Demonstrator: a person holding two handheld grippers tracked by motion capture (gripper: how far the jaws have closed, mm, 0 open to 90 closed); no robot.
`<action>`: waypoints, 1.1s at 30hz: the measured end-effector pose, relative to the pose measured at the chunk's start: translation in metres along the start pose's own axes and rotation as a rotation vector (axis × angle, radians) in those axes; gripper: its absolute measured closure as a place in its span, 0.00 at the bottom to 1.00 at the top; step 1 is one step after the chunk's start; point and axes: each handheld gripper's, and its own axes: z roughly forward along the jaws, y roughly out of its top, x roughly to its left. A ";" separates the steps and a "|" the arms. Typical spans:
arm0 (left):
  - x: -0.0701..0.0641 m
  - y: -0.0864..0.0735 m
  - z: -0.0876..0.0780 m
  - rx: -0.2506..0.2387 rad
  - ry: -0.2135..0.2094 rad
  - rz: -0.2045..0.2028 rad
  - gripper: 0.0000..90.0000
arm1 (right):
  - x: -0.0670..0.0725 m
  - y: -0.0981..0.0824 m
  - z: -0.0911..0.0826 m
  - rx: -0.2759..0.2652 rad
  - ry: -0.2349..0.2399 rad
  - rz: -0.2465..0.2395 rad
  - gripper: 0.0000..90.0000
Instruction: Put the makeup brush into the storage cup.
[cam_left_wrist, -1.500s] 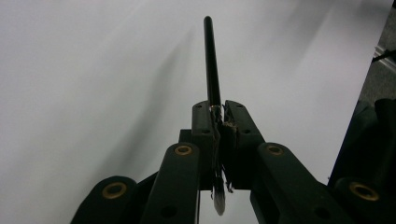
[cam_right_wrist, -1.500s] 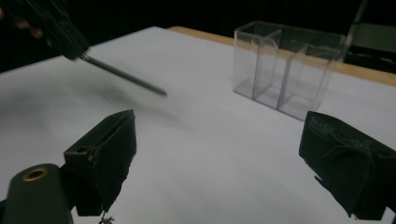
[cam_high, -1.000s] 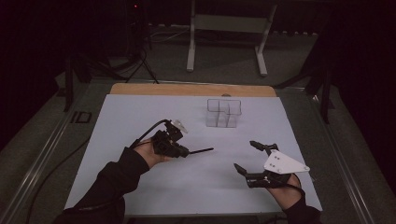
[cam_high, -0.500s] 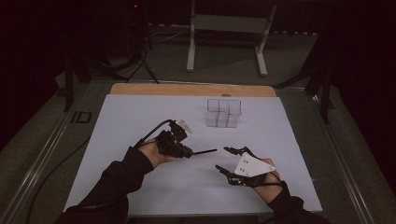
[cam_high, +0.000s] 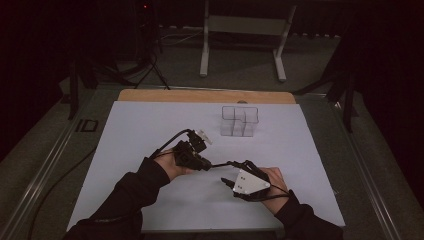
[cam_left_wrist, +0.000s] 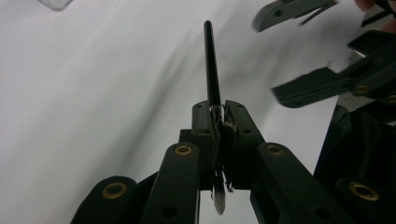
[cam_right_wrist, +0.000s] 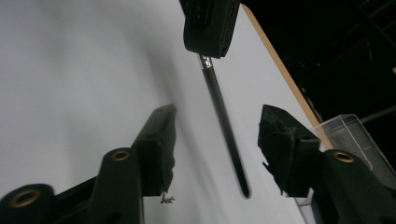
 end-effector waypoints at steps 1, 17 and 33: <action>0.000 0.000 0.000 -0.001 -0.007 -0.001 0.95 | 0.000 0.000 0.002 0.007 -0.004 -0.009 0.57; -0.005 0.006 0.005 0.002 -0.015 0.010 0.95 | 0.004 0.004 0.021 0.063 -0.016 -0.085 0.74; -0.003 0.007 0.009 0.003 -0.034 -0.007 0.95 | 0.010 0.011 0.027 0.113 -0.064 -0.254 0.92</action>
